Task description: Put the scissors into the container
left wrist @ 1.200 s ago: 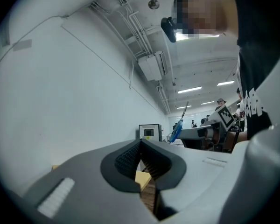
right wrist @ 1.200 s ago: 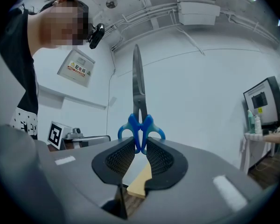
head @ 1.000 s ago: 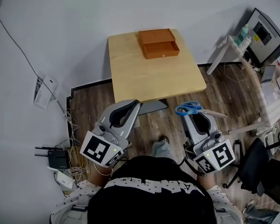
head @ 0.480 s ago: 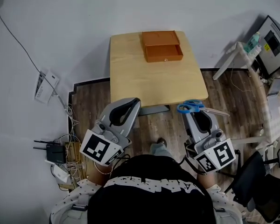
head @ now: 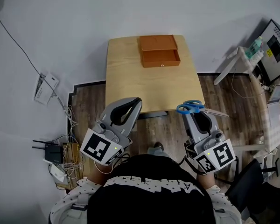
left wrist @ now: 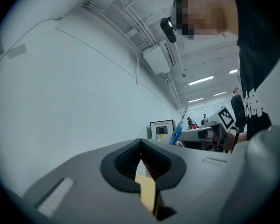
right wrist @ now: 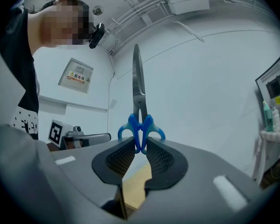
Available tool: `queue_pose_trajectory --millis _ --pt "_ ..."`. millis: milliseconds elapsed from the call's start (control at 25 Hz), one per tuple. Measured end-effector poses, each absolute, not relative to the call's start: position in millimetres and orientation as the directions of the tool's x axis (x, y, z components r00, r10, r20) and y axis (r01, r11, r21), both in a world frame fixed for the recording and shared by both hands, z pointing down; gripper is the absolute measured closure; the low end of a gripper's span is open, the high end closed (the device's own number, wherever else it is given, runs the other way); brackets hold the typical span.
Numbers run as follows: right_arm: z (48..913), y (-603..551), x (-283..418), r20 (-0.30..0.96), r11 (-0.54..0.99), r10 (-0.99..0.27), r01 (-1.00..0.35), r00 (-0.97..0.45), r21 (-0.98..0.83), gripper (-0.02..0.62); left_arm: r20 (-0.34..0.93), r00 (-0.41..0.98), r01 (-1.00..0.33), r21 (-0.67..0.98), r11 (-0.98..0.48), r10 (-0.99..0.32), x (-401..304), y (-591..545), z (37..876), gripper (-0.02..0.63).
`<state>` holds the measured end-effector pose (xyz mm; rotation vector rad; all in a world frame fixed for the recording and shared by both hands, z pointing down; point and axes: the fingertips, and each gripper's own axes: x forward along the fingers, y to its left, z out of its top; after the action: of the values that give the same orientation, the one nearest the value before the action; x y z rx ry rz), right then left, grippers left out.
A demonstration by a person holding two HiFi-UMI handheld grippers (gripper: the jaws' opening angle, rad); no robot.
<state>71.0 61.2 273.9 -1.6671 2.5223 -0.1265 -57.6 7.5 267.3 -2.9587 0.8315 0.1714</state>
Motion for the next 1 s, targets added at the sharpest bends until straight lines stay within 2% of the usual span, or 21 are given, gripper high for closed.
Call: queue_pose_trajectory --millis 280,1000 --pt "272 40 135 -0.063 0.410 -0.912 -0.898 -0.405 -0.160 0.502 -0.096 0.842 -0.536 -0.042 -0.843 -0.531 6 -10 263 0.606" --pt "280 22 186 -0.073 0.473 -0.881 -0.863 -0.467 -0.177 0.502 -0.076 0.807 -0.590 -0.076 -0.804 -0.585 54 -20 264 0.606"
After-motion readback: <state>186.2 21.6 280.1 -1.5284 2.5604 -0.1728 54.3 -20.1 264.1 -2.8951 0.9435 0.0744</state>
